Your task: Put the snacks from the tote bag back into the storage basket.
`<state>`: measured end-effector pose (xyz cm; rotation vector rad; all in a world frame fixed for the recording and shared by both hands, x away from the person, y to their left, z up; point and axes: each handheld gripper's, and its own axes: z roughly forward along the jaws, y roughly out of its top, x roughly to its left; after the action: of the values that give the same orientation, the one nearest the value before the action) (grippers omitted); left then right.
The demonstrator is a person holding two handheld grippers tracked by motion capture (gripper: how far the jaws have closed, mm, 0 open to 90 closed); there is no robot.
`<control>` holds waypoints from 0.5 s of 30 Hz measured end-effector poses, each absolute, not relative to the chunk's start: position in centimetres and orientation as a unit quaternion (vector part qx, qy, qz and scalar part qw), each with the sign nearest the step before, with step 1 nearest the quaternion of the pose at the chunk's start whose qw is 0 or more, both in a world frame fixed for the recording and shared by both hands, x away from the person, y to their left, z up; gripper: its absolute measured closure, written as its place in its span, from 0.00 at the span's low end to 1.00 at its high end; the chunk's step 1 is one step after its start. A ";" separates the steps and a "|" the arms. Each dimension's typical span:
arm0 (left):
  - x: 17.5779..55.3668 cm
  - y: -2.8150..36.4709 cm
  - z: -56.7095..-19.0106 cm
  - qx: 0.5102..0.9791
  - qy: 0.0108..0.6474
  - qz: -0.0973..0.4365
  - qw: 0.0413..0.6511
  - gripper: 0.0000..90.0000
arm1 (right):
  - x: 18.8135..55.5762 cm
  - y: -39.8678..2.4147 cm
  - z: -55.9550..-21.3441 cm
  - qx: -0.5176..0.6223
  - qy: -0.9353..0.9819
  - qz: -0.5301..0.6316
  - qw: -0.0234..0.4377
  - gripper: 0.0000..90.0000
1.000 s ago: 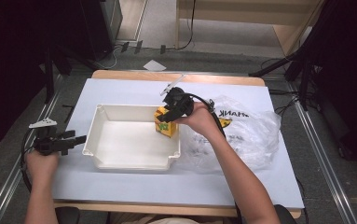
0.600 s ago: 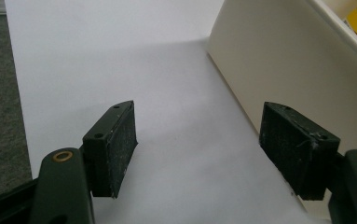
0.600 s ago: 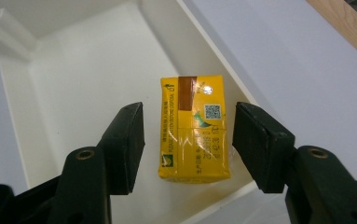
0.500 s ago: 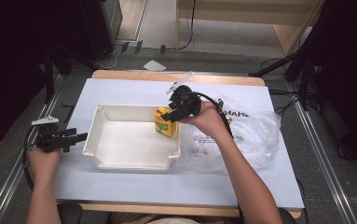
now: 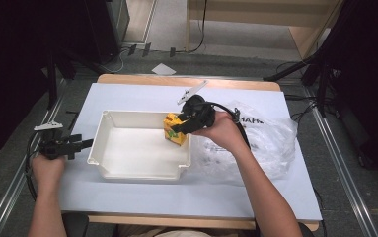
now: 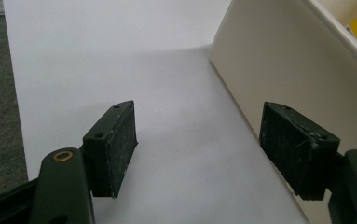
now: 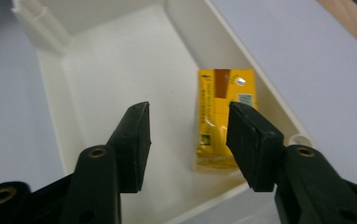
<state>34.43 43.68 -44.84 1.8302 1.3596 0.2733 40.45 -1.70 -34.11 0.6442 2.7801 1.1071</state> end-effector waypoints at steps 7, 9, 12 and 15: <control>34.5 43.7 -44.9 0.725 0.541 0.108 0.412 0.32 | 39.8 -1.2 -34.9 0.196 0.911 0.362 0.008 0.82; 34.5 43.7 -44.9 0.725 0.540 0.108 0.413 0.32 | 39.6 -0.9 -35.5 0.191 0.917 0.351 0.006 0.89; 34.5 43.7 -44.8 0.725 0.540 0.108 0.413 0.32 | 39.6 -0.6 -36.3 0.193 0.922 0.337 0.005 0.96; 34.6 43.7 -44.8 0.725 0.540 0.108 0.413 0.32 | 39.7 -0.5 -37.1 0.191 0.925 0.328 0.006 1.00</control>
<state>34.56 43.68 -44.84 1.8241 1.3567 0.2716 39.71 -0.45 -37.09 0.5987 2.8949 1.0252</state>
